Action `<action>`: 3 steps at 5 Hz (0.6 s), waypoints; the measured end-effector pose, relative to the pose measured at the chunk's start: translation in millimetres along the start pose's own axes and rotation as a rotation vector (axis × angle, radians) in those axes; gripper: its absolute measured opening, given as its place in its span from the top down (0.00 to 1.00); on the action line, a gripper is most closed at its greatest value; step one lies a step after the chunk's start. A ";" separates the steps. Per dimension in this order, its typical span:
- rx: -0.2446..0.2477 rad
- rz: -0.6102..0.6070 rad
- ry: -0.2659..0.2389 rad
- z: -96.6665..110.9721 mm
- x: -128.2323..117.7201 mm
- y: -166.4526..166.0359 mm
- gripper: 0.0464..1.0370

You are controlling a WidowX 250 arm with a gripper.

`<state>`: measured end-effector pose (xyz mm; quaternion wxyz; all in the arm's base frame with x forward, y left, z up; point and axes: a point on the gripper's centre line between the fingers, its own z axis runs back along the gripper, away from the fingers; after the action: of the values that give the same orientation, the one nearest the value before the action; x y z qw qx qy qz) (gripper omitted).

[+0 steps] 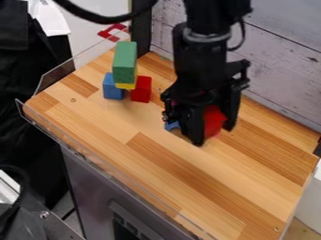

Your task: Put the red arch onto the top of the blue arch.

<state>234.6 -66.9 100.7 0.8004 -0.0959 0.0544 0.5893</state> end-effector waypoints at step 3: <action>-0.111 0.197 0.076 -2.0 33.5 -11.2 0.44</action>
<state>255.4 -39.3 93.0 0.7296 -0.1564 0.0612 0.6629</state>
